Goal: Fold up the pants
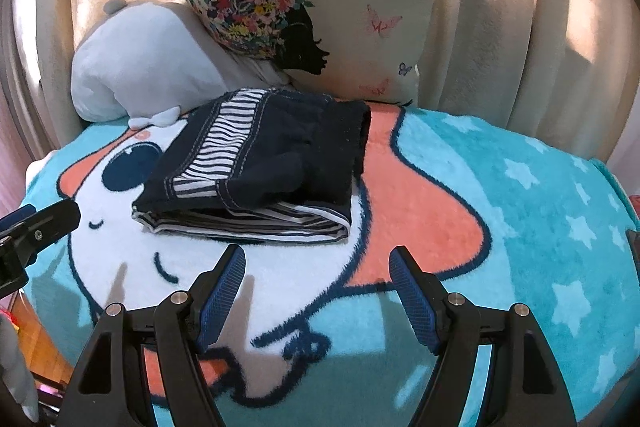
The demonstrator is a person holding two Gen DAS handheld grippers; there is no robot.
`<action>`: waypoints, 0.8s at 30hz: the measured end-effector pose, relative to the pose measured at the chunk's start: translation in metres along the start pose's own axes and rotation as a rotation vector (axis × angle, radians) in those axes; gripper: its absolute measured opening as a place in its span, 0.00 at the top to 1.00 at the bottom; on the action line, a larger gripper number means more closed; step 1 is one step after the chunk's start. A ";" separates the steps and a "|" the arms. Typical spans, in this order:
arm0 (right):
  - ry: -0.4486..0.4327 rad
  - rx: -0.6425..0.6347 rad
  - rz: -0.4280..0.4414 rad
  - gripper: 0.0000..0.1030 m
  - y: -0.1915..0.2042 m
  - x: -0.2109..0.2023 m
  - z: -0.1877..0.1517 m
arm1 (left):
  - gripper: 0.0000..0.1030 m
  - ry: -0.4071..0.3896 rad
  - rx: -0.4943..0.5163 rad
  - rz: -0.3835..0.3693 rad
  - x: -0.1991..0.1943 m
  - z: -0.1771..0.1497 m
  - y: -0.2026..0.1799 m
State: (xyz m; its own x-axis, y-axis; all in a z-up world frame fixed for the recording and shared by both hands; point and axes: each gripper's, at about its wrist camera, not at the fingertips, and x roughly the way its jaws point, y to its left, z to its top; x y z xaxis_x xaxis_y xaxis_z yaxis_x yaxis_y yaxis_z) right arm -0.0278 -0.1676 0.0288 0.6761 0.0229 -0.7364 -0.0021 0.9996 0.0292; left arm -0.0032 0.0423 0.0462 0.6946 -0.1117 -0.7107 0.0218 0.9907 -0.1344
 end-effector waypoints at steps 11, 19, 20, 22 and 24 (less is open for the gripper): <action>0.021 -0.002 -0.021 0.24 0.000 0.005 0.001 | 0.03 0.043 -0.016 -0.029 0.011 -0.004 0.003; 0.021 -0.042 -0.043 0.24 0.009 0.005 0.005 | 0.03 0.067 -0.042 -0.053 0.017 -0.004 0.010; 0.021 -0.045 -0.045 0.24 0.010 0.005 0.006 | 0.03 0.070 -0.046 -0.054 0.018 -0.004 0.011; 0.021 -0.052 -0.054 0.24 0.011 0.006 0.007 | 0.03 0.074 -0.053 -0.058 0.019 -0.004 0.013; 0.024 -0.059 -0.060 0.24 0.013 0.007 0.008 | 0.03 0.078 -0.061 -0.063 0.020 -0.004 0.016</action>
State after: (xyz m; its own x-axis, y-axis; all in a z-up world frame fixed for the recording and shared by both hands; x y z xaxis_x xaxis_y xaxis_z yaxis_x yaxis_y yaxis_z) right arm -0.0172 -0.1548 0.0300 0.6589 -0.0372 -0.7513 -0.0058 0.9985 -0.0545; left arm 0.0082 0.0552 0.0272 0.6348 -0.1813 -0.7511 0.0182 0.9753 -0.2201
